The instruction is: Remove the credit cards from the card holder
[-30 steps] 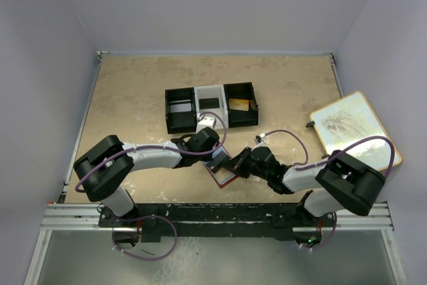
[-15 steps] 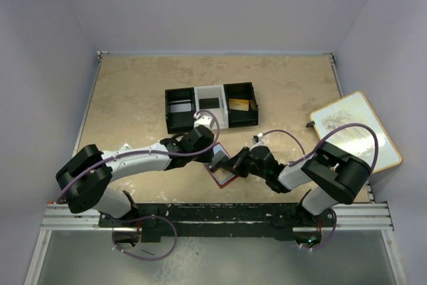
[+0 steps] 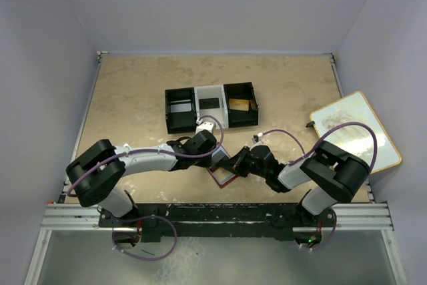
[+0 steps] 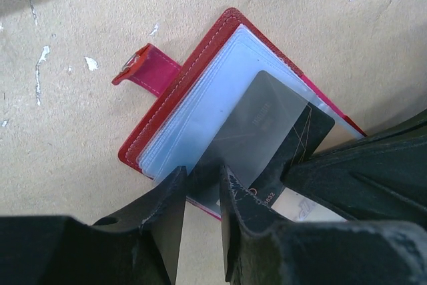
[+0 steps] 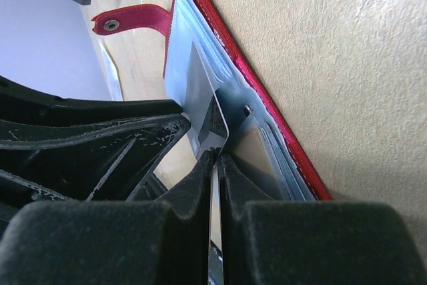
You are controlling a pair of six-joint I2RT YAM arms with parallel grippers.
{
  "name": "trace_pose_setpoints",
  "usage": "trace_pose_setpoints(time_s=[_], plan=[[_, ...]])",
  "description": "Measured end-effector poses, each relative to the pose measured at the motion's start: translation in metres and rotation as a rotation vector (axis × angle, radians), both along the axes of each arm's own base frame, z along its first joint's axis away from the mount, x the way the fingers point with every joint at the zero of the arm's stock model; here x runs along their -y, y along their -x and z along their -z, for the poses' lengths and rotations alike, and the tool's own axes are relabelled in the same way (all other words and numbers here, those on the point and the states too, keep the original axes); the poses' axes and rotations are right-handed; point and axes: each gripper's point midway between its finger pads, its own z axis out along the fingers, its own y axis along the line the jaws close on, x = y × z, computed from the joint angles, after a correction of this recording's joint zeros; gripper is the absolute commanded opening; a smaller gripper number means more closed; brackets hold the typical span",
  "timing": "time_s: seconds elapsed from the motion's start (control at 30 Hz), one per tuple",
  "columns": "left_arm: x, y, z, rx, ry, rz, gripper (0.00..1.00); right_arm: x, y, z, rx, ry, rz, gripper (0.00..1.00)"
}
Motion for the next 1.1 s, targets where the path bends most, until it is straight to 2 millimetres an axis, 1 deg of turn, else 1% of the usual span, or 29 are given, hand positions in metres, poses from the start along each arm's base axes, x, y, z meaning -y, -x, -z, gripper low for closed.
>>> trace_pose_setpoints(time_s=[0.07,0.2,0.4,0.67,0.73,0.83,1.1], plan=[[-0.0004,-0.0006,0.0001,0.008,-0.006,-0.003,0.23,0.0,0.0,0.0,0.0,0.0,0.0,0.09],[-0.001,-0.0014,0.0003,0.013,-0.011,-0.006,0.22,-0.0001,-0.0006,-0.0007,0.002,-0.002,0.001,0.16],[-0.0009,-0.0015,0.0007,0.014,-0.011,-0.006,0.19,-0.001,-0.0037,-0.0011,0.009,-0.011,0.006,0.2],[-0.0009,-0.0015,0.0007,0.014,-0.011,-0.006,0.18,-0.0075,-0.0092,0.0009,0.017,-0.03,0.0,0.15],[-0.001,-0.0017,0.0005,0.015,-0.011,-0.007,0.18,-0.0077,-0.0089,0.0011,0.018,-0.03,-0.003,0.1],[-0.0012,-0.0019,0.0006,0.015,-0.012,-0.008,0.17,-0.0074,-0.0089,0.001,0.017,-0.029,-0.002,0.06],[-0.0006,-0.0031,-0.0001,0.021,-0.009,-0.01,0.17,-0.0034,-0.0068,-0.0082,0.035,-0.038,0.002,0.05]])
